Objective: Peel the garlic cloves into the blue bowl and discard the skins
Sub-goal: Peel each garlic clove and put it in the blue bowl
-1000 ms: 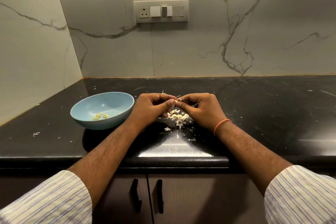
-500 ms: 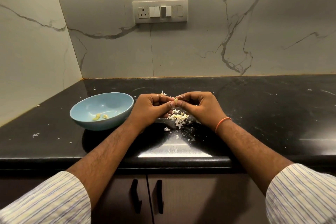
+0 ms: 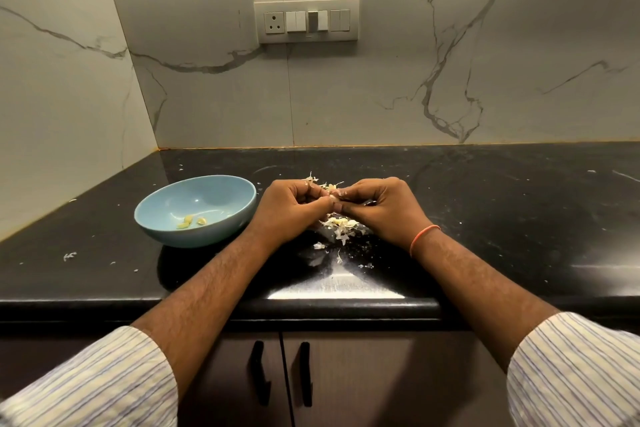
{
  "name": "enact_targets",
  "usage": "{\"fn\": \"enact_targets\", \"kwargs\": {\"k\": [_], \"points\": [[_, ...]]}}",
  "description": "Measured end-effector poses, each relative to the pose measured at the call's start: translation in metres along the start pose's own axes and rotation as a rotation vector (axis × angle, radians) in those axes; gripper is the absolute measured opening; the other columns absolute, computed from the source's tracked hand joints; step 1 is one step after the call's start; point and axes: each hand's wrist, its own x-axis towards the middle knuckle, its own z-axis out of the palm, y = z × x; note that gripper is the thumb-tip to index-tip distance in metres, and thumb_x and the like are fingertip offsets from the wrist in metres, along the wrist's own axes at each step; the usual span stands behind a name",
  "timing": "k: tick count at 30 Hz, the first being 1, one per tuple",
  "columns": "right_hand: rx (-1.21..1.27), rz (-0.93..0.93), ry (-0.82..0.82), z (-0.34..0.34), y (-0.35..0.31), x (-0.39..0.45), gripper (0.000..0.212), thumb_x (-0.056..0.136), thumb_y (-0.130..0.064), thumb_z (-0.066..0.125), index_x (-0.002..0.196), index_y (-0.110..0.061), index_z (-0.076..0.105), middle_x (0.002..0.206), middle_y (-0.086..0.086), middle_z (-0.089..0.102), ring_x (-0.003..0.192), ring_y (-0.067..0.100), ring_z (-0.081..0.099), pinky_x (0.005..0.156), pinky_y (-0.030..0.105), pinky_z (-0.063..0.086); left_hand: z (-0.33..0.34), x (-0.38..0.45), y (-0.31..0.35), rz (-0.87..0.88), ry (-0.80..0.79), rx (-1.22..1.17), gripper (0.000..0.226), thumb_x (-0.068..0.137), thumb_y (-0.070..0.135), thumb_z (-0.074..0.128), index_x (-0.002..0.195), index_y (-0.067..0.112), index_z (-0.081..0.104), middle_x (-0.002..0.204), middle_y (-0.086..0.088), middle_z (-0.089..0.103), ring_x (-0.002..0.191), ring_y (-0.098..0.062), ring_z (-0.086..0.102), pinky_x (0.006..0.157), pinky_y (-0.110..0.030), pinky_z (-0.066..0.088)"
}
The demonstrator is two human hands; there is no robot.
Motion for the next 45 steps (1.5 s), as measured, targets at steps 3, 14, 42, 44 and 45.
{"fn": "enact_targets", "kwargs": {"k": [3,14,42,44,45], "points": [[0.063,0.034,-0.015,-0.0006,-0.0006,0.0009,0.025,0.082,-0.011,0.088,0.106,-0.007,0.083,0.097,-0.003,0.081,0.091,0.005,0.077,0.083,0.017,0.057,-0.0007,-0.0007,0.0024,0.000,-0.004,-0.012,0.004,0.091,0.012,0.079,0.087,0.013,0.080,0.077,-0.009,0.078,0.071,-0.020,0.075,0.074,-0.041,0.067],[0.085,0.125,0.027,-0.0016,-0.0015,0.0007,0.028,0.079,-0.020,0.092,0.104,-0.012,0.084,0.096,-0.001,0.082,0.091,0.012,0.079,0.087,0.035,0.065,-0.0031,-0.0032,0.0037,0.028,-0.011,-0.017,0.008,0.091,0.017,0.083,0.098,0.014,0.081,0.081,-0.006,0.080,0.072,-0.017,0.076,0.070,-0.034,0.066],[0.393,0.248,0.024,-0.0048,-0.0068,0.0020,0.028,0.086,-0.005,0.083,0.113,-0.003,0.079,0.100,0.011,0.081,0.091,0.023,0.079,0.084,0.035,0.065,-0.0044,0.0009,-0.0017,0.060,0.007,0.007,0.006,0.096,0.012,0.076,0.100,0.014,0.079,0.082,-0.006,0.080,0.077,-0.029,0.078,0.068,-0.032,0.065],[0.361,0.259,0.032,-0.0058,-0.0067,0.0023,0.028,0.084,-0.007,0.086,0.111,-0.003,0.079,0.098,0.010,0.081,0.090,0.021,0.079,0.082,0.032,0.064,-0.0046,0.0001,-0.0010,0.113,-0.006,0.021,0.013,0.094,0.018,0.079,0.107,0.016,0.080,0.086,-0.002,0.081,0.076,-0.022,0.078,0.070,-0.032,0.066],[0.337,0.256,0.030,-0.0066,-0.0067,0.0022,0.027,0.083,-0.009,0.087,0.109,-0.004,0.079,0.097,0.008,0.081,0.090,0.020,0.079,0.082,0.031,0.063,-0.0040,-0.0009,-0.0003,0.137,-0.009,0.036,0.015,0.093,0.022,0.081,0.108,0.017,0.081,0.087,0.000,0.081,0.076,-0.019,0.078,0.071,-0.033,0.066]]}}
